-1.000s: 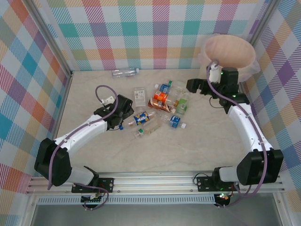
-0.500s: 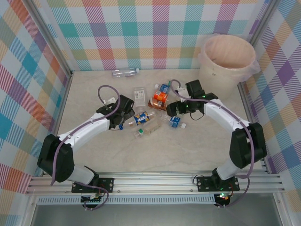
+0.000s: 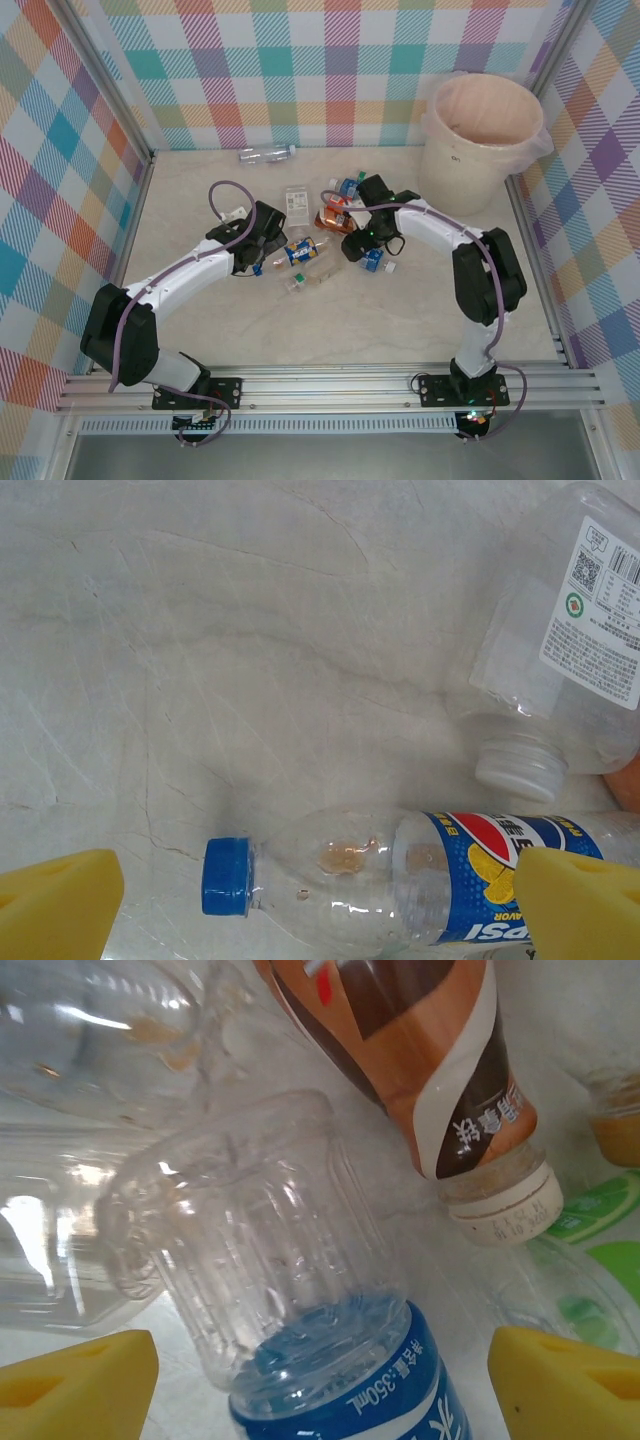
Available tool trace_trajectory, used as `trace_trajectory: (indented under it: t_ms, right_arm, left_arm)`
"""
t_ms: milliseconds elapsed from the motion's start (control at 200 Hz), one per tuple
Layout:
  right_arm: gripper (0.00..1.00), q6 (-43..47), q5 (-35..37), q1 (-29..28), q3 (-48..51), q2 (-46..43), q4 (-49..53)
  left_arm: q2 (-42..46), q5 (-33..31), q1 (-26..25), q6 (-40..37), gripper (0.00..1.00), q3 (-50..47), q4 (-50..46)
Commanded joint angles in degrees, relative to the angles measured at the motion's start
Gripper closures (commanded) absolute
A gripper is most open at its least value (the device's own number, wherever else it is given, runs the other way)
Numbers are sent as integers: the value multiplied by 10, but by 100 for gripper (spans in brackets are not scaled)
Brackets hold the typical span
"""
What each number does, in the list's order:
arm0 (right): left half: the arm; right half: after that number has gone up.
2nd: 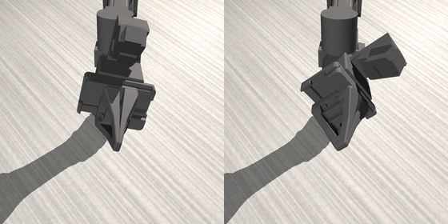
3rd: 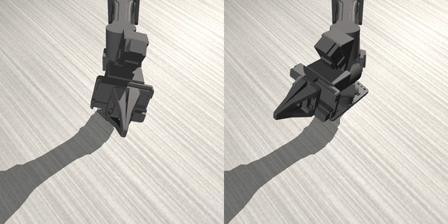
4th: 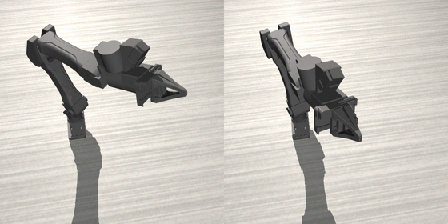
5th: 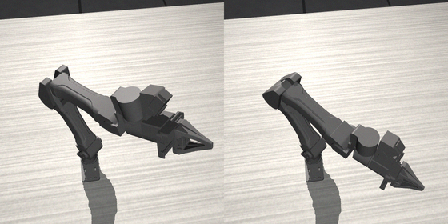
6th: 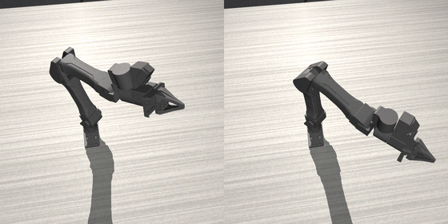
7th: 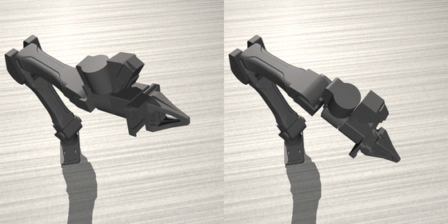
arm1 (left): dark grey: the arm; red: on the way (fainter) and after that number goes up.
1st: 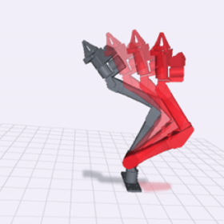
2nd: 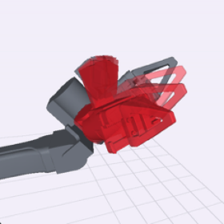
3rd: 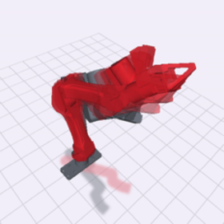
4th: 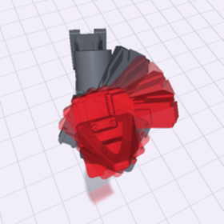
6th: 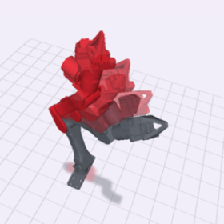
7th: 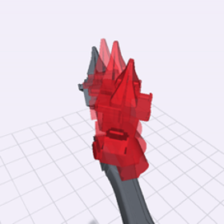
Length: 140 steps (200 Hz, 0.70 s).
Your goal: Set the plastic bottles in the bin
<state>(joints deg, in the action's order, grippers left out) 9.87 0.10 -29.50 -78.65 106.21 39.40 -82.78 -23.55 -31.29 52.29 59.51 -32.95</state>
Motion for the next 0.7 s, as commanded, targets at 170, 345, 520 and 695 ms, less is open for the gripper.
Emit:
trace_trajectory:
  t_ms: [170, 345, 520, 695]
  right_arm:
    - [20, -47, 16, -2, 1, 14, 47]
    - [25, -112, 31, -2, -19, 24, 134]
    - [29, -158, 0, -4, 9, -2, 150]
    - [15, -143, -8, -17, 23, 7, 97]
  left_arm:
    - [13, -8, 6, -3, 0, -1, -2]
    - [11, -9, 6, -5, 0, -2, -2]
    - [8, -7, 6, -5, 0, 0, -2]
    - [-2, 0, 6, -3, 0, 4, -1]
